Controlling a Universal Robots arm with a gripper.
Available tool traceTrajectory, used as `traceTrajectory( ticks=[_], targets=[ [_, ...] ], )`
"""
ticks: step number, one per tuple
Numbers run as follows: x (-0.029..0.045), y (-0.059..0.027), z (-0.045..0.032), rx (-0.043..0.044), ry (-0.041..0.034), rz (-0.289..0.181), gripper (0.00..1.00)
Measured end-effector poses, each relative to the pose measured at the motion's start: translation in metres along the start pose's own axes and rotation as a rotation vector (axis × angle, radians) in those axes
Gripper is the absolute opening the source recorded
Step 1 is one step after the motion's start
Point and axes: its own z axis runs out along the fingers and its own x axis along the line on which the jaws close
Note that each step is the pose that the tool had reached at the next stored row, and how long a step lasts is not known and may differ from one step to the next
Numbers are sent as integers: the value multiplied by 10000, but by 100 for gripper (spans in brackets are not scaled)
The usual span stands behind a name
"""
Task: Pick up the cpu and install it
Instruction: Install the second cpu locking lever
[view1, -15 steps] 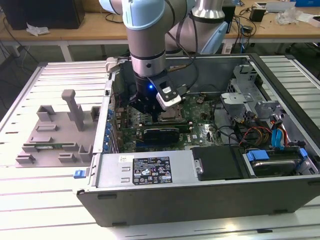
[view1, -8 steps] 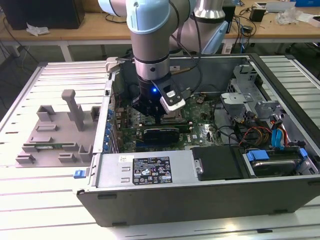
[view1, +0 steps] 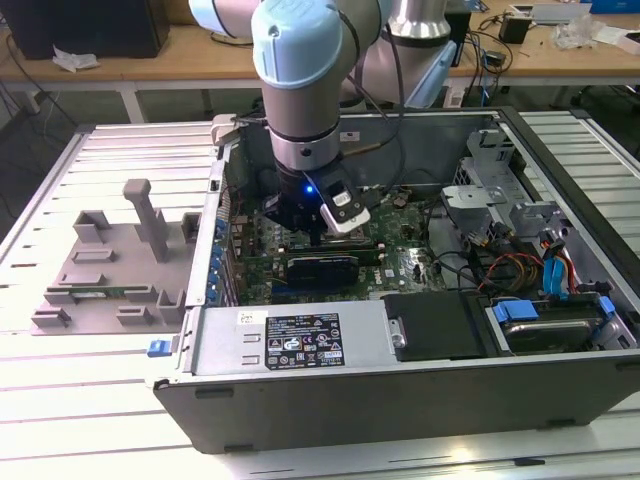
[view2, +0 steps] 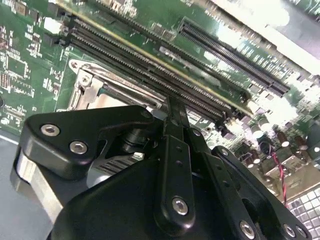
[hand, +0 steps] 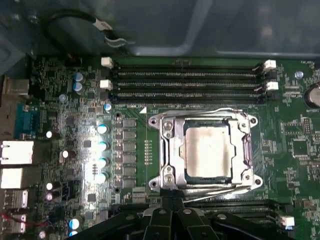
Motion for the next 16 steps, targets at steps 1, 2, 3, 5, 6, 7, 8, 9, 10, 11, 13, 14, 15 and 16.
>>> traceTrajectory(
  ticks=[1,2,3,5,6,7,8,9,10,11,13,14,15,16],
  targets=[
    [-1,-46,-1,-54,1,2,11],
    [21,-64,31,-601,5,39,11],
    [50,-74,60,-772,8,47,11],
    [83,-77,75,-1102,9,67,11],
    [90,-78,86,-1171,9,72,11],
    [100,-81,108,-1223,10,78,11],
    [105,-84,119,-1237,11,79,11],
    [106,-84,120,-1238,12,77,11],
    [106,-84,121,-1239,11,77,11],
    [107,-84,118,-1240,11,78,11],
    [104,-77,77,-1234,8,77,11],
    [101,-68,22,-1201,10,75,11],
    [97,-59,-36,-1155,9,75,11],
    [92,-45,-128,-1079,7,81,11]
  ],
)
